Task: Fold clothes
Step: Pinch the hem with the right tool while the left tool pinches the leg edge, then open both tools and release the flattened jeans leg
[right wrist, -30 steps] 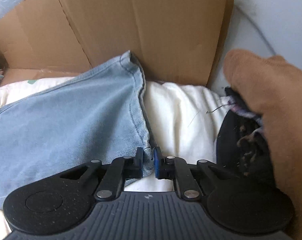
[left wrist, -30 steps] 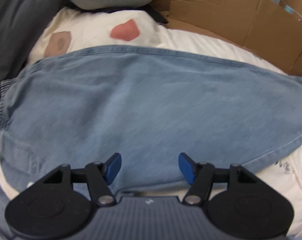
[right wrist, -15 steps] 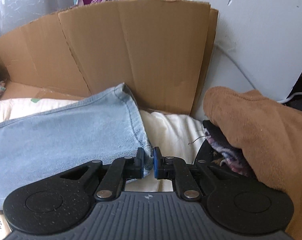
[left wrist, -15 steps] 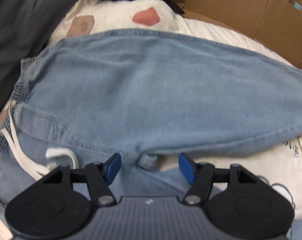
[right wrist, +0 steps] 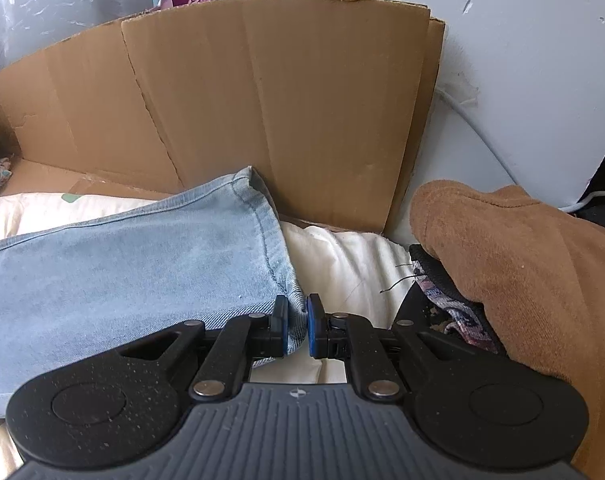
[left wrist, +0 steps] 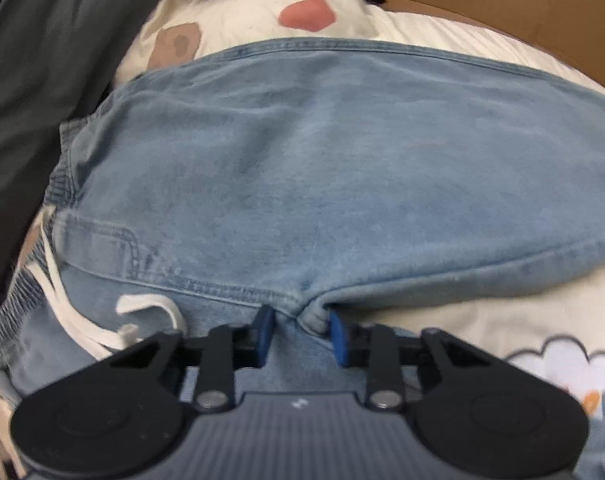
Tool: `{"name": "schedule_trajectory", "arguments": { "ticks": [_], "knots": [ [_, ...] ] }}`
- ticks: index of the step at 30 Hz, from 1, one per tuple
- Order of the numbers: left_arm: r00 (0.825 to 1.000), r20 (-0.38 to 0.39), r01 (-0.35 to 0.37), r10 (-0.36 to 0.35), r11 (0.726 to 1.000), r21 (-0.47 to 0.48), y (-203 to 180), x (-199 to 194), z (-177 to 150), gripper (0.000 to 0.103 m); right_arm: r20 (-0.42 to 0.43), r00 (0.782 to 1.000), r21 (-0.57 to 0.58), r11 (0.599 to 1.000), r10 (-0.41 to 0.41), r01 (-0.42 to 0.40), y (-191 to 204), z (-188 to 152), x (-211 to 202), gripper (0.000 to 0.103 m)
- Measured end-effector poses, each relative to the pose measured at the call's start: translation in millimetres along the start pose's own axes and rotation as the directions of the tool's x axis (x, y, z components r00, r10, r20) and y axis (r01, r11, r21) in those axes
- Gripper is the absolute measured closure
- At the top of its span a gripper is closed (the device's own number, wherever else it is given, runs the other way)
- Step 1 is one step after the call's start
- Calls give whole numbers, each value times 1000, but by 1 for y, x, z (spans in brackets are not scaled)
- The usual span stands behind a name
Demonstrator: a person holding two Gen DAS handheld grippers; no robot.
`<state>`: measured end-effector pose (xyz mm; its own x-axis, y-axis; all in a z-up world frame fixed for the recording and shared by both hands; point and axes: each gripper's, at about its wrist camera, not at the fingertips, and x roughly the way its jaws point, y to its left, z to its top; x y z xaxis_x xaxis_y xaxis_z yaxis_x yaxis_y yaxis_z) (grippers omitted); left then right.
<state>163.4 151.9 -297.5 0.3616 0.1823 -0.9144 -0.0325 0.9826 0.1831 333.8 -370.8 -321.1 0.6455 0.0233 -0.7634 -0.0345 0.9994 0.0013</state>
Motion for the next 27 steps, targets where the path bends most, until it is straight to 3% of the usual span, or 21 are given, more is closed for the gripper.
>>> {"name": "schedule_trajectory", "arguments": {
  "ticks": [4,8,15,20,27],
  "knots": [
    [1000,-22,5,-4,999,52,-2,-8,7,76,-4,1000,-8,1000,-4,4,0,1,2,95],
    [995,-97,38,-30,995,89,-3,-8,9,75,-20,1000,-39,999,-24,23,3,-1,7,94],
    [989,-22,149,-149,989,15,4,-25,24,75,-30,999,-53,998,-45,43,7,0,0,81],
    [983,-34,183,-181,982,49,-9,0,23,77,0,998,-51,997,-55,55,9,2,-11,80],
    [977,-79,204,-198,977,68,-29,34,10,79,26,999,-58,998,41,-40,25,-1,-18,80]
  ]
}}
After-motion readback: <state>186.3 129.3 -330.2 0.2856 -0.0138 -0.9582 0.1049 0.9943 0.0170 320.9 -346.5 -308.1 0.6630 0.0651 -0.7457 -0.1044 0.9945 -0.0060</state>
